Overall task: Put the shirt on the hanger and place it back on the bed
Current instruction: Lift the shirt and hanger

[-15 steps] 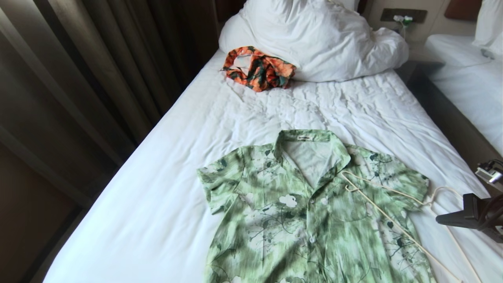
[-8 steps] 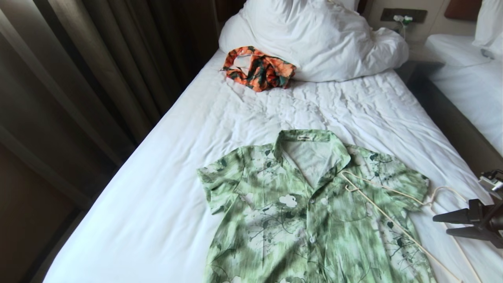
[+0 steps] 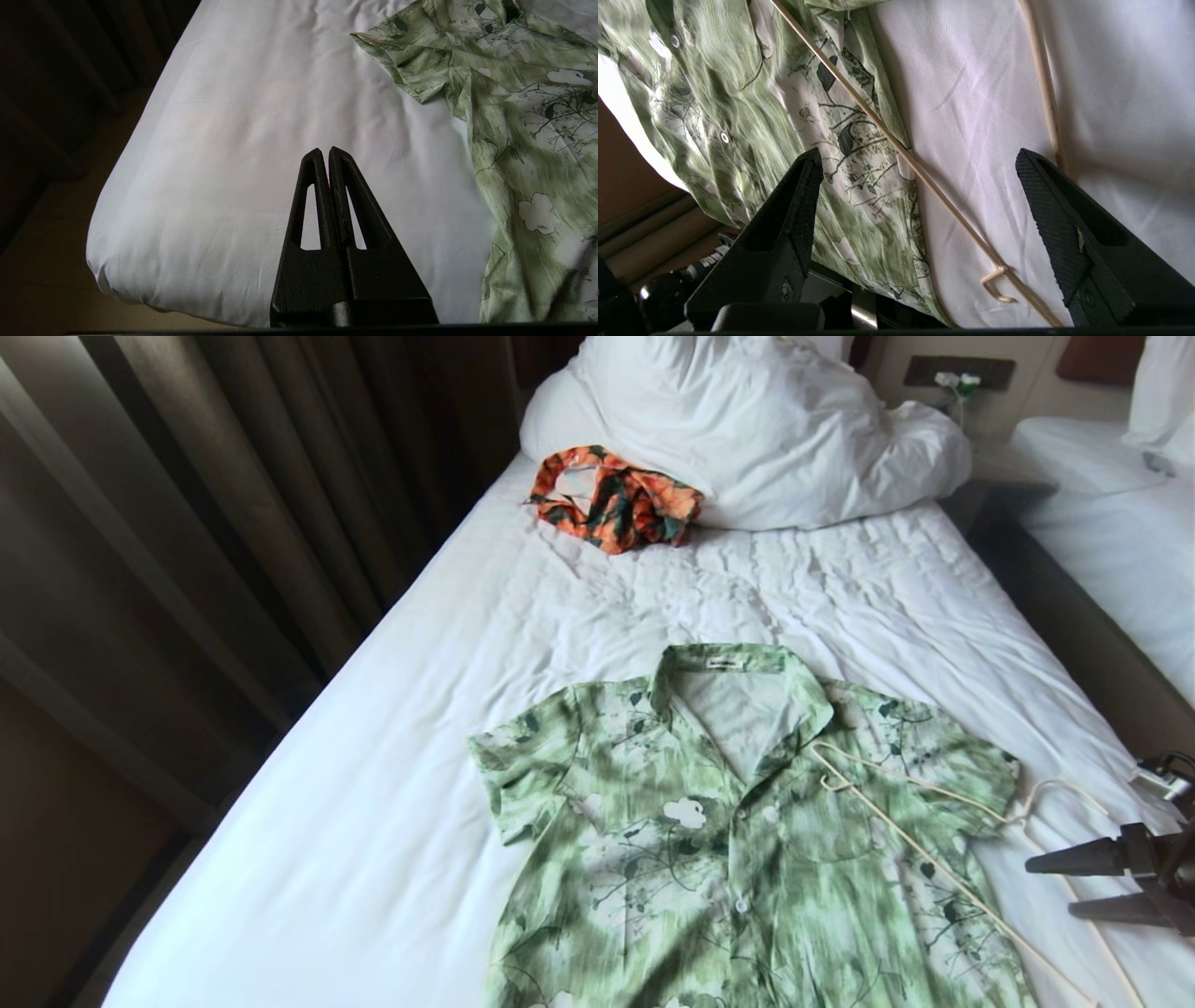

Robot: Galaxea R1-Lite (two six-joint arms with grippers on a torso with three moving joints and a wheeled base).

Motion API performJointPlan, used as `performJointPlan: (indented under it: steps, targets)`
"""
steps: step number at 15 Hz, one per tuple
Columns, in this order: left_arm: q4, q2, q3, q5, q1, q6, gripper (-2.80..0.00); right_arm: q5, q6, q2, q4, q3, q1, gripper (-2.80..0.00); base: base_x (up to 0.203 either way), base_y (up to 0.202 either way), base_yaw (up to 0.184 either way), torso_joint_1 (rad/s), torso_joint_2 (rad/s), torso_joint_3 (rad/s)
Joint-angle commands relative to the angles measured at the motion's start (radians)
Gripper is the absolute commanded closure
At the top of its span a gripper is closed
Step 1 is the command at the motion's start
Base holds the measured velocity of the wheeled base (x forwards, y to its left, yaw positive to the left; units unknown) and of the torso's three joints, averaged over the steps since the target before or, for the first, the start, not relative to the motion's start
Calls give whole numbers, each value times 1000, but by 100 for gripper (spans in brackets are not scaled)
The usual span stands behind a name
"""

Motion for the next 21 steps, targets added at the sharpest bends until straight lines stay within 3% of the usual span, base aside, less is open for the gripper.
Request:
performJointPlan:
  steps: [1, 4, 9, 13, 15, 18, 21]
  targets:
    - [0, 1, 0, 0, 1, 1, 0, 4, -15, -2, 40, -35, -16, -280, 0, 0, 0, 0, 0, 0]
    - [0, 1, 0, -1, 1, 2, 0, 2, -32, 2, 122, -87, -47, -280, 0, 0, 0, 0, 0, 0]
    - [0, 1, 0, 0, 1, 0, 0, -3, -84, 28, 124, -85, -75, -280, 0, 0, 0, 0, 0, 0]
    - [0, 1, 0, 0, 0, 0, 0, 8, -193, 74, 124, -68, -81, -280, 0, 0, 0, 0, 0, 0]
    - [0, 1, 1, 0, 0, 0, 0, 58, -240, 100, 124, -67, -86, -280, 0, 0, 0, 0, 0, 0]
    - [0, 1, 1, 0, 1, 0, 0, 202, -322, 124, 125, -43, -116, -280, 0, 0, 0, 0, 0, 0]
    - [0, 1, 2, -1, 1, 0, 0, 255, -429, 184, 124, -25, -128, -280, 0, 0, 0, 0, 0, 0]
